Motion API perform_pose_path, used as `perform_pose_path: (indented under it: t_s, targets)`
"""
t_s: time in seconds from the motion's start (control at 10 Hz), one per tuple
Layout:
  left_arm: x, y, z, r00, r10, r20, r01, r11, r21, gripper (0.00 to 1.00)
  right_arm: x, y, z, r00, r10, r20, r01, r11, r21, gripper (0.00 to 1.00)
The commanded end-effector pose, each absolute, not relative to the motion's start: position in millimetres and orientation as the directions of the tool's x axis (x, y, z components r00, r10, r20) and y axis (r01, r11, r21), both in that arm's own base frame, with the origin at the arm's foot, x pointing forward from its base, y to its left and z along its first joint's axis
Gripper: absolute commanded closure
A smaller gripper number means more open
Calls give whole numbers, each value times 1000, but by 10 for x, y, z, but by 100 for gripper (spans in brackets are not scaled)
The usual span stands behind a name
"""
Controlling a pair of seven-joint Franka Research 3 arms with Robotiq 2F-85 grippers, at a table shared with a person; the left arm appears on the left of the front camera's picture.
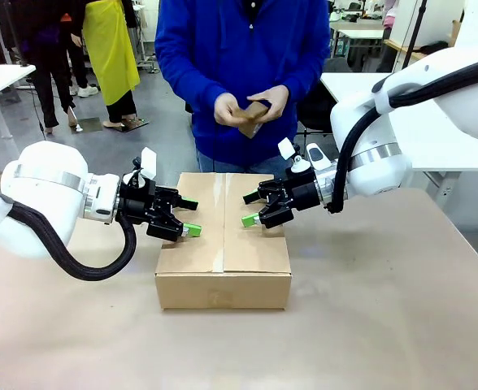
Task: Pack the gift set into the box.
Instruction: Press and hold the closed box until the human finishes sealing it.
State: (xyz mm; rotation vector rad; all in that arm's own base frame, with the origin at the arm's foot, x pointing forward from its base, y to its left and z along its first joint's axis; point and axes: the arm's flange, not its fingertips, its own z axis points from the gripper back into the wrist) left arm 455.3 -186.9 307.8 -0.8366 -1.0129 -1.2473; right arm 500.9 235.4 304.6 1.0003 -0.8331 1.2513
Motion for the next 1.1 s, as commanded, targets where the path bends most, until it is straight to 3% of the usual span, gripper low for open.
perform_pose_path:
  t_s: [0.0, 1.0]
  targets:
    - [4542, -1884, 3060, 24, -352, 936, 989, 145, 29, 0, 5003, 2380, 3016, 143, 377, 915, -990, 40, 138, 0]
    - [4542, -1884, 3060, 24, -352, 936, 989, 145, 29, 0, 5003, 2380, 3016, 143, 377, 915, -990, 40, 138, 0]
